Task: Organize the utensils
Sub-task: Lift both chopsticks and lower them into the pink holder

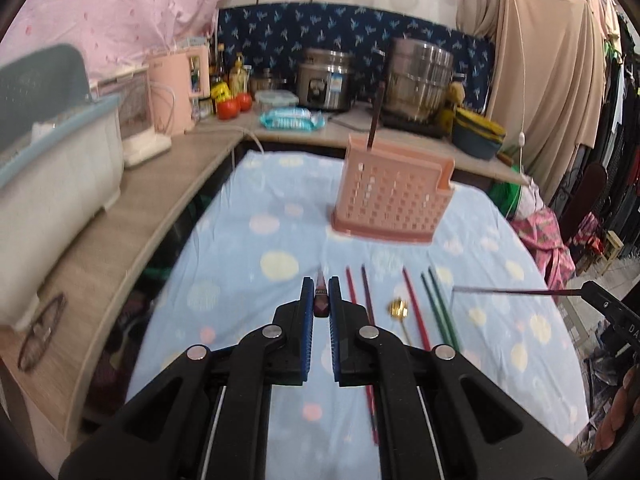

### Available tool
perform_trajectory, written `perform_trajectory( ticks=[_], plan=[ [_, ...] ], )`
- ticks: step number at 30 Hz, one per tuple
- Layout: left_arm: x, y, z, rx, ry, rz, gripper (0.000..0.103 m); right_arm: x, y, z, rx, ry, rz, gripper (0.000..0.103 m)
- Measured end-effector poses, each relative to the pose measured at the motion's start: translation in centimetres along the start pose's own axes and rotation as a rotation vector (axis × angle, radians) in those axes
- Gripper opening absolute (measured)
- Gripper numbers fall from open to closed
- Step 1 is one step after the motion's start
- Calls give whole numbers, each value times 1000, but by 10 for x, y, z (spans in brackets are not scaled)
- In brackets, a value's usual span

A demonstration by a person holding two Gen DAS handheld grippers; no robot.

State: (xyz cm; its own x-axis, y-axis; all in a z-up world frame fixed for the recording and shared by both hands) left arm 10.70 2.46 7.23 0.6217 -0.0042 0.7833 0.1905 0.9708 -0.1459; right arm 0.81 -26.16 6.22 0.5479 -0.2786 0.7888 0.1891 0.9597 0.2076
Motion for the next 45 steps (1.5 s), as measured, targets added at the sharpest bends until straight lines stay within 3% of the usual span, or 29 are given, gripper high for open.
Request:
perform_trajectory(
  ticks=[15, 31, 33, 37, 45],
  plan=[
    [94, -15, -11, -56, -114, 20, 7, 92, 6, -14, 28, -146, -6, 7],
    [216, -65, 1, -171, -340, 18, 7, 219, 25, -38, 133, -359, -71, 7],
    [228, -68, -2, -144, -379, 17, 7, 229, 31, -45, 135, -379, -67, 7],
    [242, -73, -22, -94, -396, 2, 7, 240, 38, -72, 166, -378, -66, 7],
    [236, -72, -80, -44, -303, -17, 7, 228, 50, -138, 154, -269, -27, 7]
  ],
)
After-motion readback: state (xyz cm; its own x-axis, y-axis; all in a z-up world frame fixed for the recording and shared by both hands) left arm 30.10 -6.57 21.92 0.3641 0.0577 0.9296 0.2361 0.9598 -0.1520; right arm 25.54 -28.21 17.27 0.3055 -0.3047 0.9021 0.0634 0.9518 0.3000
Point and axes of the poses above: each gripper's, at about its wrist camera, not at the fingertips, and z roughly against the way its jaws point, y to its left, x to its top, the point moved 1 cm from there along -z, roughly the way its jaws point, and after that the axes turned 3 degrees about z, right-handed, at the moved point
